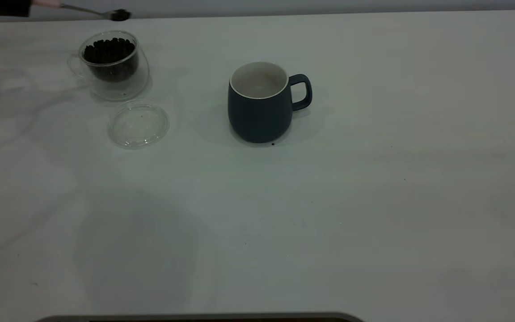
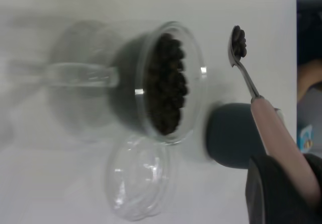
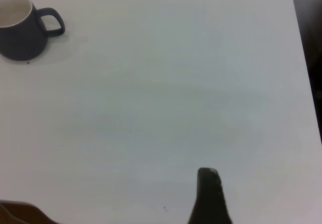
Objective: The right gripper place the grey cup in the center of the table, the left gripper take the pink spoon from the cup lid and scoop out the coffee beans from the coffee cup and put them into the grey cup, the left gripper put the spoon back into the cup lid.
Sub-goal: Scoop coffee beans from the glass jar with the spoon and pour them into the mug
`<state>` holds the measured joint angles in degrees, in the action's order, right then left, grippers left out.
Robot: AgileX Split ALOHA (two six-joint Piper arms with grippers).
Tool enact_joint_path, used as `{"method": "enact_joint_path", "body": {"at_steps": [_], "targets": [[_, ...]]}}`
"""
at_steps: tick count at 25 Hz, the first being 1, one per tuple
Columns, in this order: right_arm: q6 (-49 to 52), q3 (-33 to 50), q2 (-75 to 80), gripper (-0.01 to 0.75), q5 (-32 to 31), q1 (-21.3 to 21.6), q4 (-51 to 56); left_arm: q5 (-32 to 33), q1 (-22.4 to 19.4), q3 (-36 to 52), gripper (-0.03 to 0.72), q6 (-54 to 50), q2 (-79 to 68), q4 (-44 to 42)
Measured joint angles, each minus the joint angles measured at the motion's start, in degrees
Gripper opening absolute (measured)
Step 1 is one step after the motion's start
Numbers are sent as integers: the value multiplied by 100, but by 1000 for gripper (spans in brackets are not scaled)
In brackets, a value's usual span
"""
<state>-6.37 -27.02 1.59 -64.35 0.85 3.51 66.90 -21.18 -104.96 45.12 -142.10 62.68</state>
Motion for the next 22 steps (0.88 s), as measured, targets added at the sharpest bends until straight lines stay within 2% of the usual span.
{"method": "enact_joint_path", "body": {"at_steps": [13,22], "targets": [[0,0,0,591,0,0,0,11,911,0,127,-47,72,83],[0,0,0,591,0,0,0,11,1271,0,127,-64,72,136]]}}
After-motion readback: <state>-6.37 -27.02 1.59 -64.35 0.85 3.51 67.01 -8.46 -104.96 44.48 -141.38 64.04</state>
